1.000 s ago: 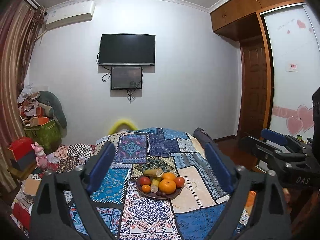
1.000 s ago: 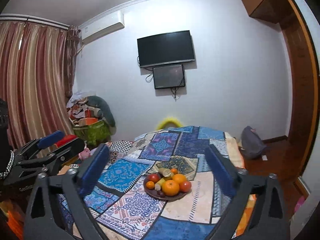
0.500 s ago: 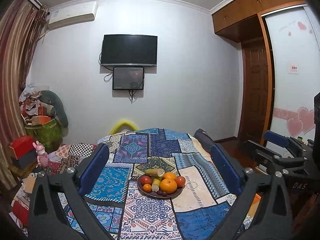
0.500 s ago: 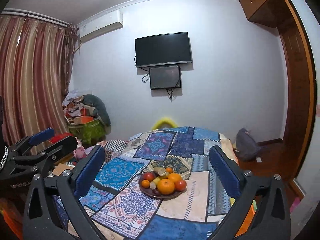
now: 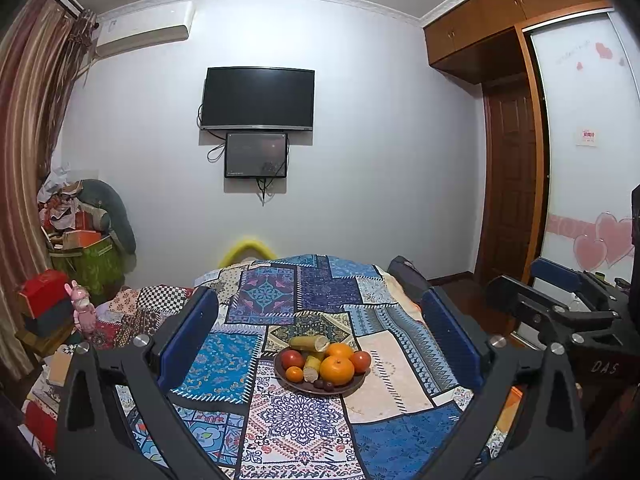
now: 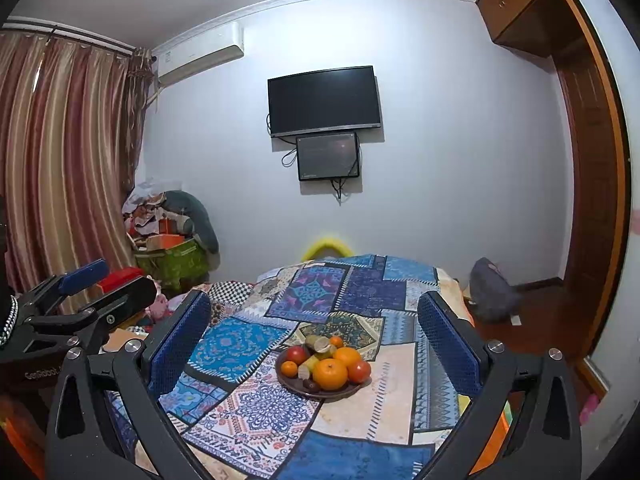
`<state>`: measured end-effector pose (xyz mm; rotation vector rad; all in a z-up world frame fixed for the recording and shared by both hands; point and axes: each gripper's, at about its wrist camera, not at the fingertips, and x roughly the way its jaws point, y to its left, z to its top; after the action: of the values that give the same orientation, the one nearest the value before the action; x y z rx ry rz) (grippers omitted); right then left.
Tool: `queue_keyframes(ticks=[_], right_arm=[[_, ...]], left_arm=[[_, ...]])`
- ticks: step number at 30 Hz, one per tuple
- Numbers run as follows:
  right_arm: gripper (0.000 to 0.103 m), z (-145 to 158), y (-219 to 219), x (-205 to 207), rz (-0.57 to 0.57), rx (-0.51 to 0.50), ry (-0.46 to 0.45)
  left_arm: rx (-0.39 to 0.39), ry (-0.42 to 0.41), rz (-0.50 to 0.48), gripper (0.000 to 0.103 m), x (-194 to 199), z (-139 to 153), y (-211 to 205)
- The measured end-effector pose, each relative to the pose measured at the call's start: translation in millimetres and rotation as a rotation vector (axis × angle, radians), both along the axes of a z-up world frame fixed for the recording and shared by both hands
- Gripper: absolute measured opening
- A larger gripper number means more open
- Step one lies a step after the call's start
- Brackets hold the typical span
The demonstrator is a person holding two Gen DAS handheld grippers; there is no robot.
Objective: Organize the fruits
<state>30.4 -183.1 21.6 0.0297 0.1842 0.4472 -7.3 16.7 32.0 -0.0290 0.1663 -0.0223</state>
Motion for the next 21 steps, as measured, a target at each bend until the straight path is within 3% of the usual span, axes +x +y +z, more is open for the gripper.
queue_keyframes(ticks=[21], right_arm=[[0.103,2.8,-0.3,-2.3,-0.005,0.001,-0.015]], left_arm=[[-0.005,0.000,-0.006,0.103,-0.2,0.2,-1.4]])
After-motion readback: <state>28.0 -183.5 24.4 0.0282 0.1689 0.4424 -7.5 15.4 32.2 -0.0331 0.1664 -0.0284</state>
